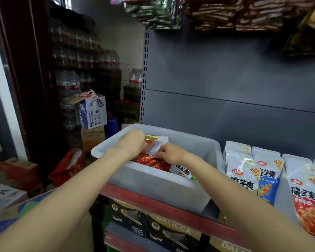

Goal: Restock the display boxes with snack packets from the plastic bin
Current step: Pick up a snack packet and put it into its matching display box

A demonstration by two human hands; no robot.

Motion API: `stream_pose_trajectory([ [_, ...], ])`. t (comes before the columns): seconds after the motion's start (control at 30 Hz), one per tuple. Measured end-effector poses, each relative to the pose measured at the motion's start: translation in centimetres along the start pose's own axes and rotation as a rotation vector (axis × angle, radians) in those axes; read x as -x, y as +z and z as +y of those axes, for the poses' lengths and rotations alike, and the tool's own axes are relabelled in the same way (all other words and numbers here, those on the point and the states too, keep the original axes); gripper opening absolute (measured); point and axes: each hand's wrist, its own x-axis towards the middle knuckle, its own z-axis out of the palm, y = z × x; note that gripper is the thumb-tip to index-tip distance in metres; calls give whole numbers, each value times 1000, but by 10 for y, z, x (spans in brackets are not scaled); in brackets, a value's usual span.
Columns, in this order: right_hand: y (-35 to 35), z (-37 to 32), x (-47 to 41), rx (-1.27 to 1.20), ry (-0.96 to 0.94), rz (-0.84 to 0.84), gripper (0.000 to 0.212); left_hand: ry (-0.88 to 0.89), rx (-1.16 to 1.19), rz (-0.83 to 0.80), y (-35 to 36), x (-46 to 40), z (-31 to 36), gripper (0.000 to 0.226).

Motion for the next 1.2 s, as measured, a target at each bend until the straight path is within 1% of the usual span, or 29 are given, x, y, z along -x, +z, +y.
stream_pose_trajectory([
  [0.07, -3, -4, 3, -246, 30, 103, 47, 18, 76, 137, -3, 6, 2, 33],
  [0.13, -7, -6, 7, -568, 100, 216, 47, 100, 132, 194, -4, 15, 10, 35],
  [0.17, -9, -6, 11, -706, 127, 243, 41, 149, 142, 208, -4, 20, 15, 35],
  [0.23, -15, -3, 21, -936, 125, 242, 29, 216, 145, 220, -6, 29, 25, 31],
  [0.3, -24, 4, 36, -1122, 67, 253, 19, 245, 184, 227, -8, 35, 35, 26],
  [0.33, -29, 9, 45, -1190, 29, 275, 16, 260, 228, 219, -10, 38, 41, 26],
  [0.37, -35, 15, 54, -1235, -4, 308, 15, 275, 290, 184, -11, 40, 48, 31],
  [0.43, -47, 28, 73, -1246, -38, 399, 19, 337, 468, 80, -12, 43, 63, 42],
  [0.5, -58, 46, 92, -1207, -48, 501, 27, 400, 615, 19, -11, 45, 82, 42],
  [0.57, -68, 66, 111, -1158, -49, 580, 34, 426, 655, 83, -6, 40, 103, 47],
  [0.63, -76, 86, 129, -1105, -37, 633, 43, 404, 675, 118, -3, 35, 129, 56],
  [0.73, -88, 114, 156, -1036, -40, 714, 59, 404, 809, 54, -3, 33, 175, 63],
  [0.9, -106, 155, 196, -916, -20, 800, 71, 451, 874, 80, 13, 28, 243, 68],
  [1.1, -115, 198, 228, -739, 25, 871, 81, 551, 839, 117, 34, 33, 300, 72],
  [1.2, -113, 216, 235, -664, 61, 875, 83, 565, 810, 126, 44, 34, 318, 76],
])
